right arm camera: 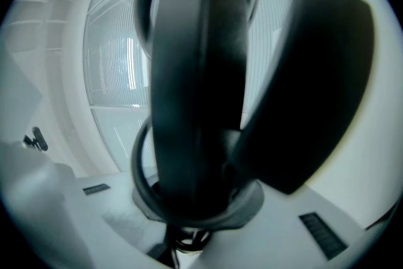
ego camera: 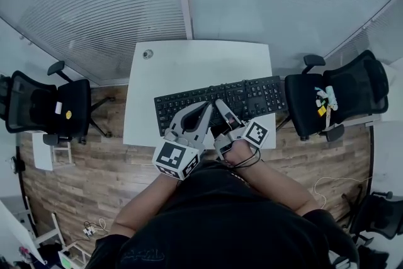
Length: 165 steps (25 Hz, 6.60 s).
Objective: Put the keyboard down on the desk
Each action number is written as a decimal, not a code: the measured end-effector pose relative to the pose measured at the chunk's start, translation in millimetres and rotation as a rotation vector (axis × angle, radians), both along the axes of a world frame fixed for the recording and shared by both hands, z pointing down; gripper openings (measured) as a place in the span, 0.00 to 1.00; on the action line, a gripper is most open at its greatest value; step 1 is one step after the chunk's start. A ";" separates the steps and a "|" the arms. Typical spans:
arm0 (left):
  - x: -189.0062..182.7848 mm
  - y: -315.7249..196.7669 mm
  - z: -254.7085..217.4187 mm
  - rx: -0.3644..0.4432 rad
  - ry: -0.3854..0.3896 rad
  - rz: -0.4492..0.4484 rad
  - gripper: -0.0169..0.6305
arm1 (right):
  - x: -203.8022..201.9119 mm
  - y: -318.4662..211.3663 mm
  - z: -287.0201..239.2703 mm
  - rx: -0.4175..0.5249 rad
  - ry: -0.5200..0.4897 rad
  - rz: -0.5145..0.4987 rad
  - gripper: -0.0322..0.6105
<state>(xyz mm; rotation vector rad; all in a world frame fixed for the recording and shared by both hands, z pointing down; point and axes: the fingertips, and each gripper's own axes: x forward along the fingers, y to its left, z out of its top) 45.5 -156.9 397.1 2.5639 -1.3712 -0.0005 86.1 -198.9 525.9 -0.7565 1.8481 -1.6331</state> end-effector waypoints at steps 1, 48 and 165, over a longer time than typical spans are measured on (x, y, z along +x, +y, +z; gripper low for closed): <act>-6.6 -3.8 -1.0 0.002 0.000 0.004 0.05 | -5.3 -3.5 -1.2 0.001 0.001 0.006 0.20; -161.7 -48.2 23.9 -0.064 0.018 0.085 0.05 | -134.8 -50.5 22.8 -0.067 0.005 0.141 0.20; -114.0 -11.6 153.7 -0.315 -0.004 0.259 0.05 | -78.7 6.6 255.2 -0.580 0.414 -0.001 0.59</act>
